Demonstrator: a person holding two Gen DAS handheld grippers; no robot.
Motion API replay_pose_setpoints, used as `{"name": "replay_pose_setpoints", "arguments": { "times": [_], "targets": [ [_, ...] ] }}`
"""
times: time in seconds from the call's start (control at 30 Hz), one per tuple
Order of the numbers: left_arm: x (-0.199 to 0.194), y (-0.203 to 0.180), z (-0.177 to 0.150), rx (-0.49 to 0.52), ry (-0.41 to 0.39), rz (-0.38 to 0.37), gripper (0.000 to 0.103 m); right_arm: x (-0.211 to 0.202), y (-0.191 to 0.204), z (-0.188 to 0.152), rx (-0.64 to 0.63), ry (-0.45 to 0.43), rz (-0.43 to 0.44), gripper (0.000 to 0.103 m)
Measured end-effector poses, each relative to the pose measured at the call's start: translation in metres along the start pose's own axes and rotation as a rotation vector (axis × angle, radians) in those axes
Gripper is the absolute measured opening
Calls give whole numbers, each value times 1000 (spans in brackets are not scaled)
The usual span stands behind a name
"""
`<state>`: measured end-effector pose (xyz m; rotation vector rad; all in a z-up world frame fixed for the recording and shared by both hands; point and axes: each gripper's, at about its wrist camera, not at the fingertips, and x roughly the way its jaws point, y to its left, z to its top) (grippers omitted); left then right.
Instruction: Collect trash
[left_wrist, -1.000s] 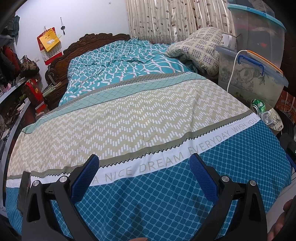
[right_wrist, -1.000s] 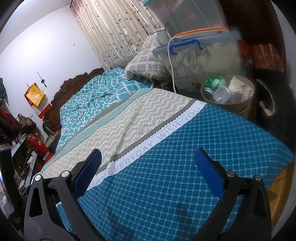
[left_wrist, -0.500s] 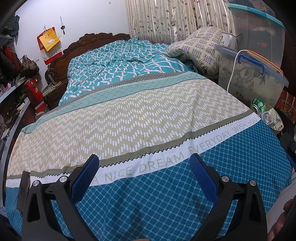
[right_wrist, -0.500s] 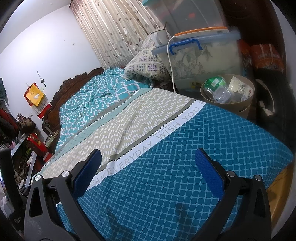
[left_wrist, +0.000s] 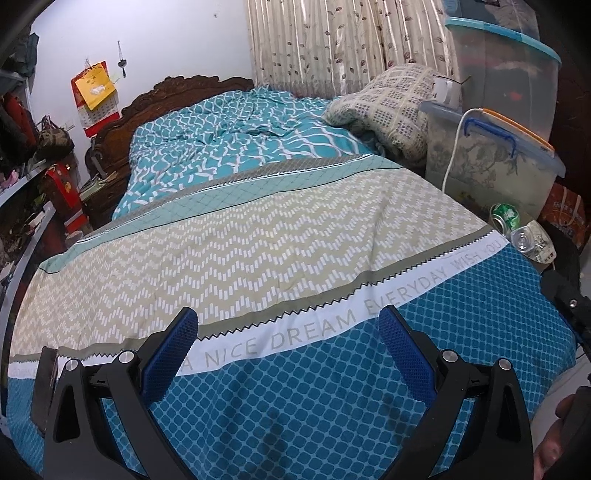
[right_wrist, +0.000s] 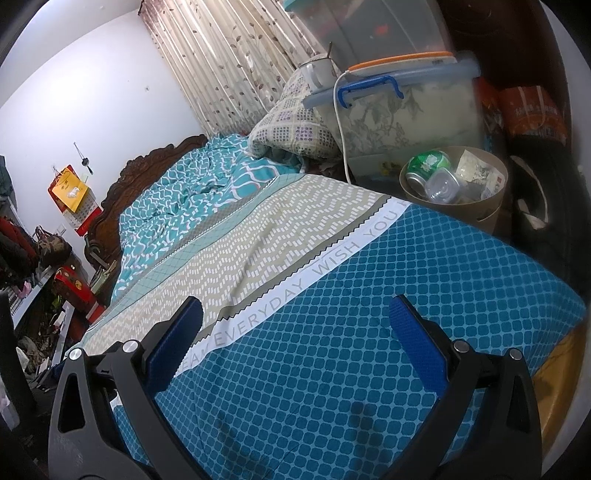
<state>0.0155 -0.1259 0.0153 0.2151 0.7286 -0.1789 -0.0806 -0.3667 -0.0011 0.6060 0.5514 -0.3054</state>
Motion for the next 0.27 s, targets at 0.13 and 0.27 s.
{"name": "replay_pose_setpoints", "arguments": {
  "times": [0.13,0.27],
  "targets": [
    [1,1,1,-10,15,0,94,-2,1,-1,-2,-3,2,100],
    [1,3,3,-21,22,-3,94,-2,1,-2,-2,-3,3,100]
  ]
}}
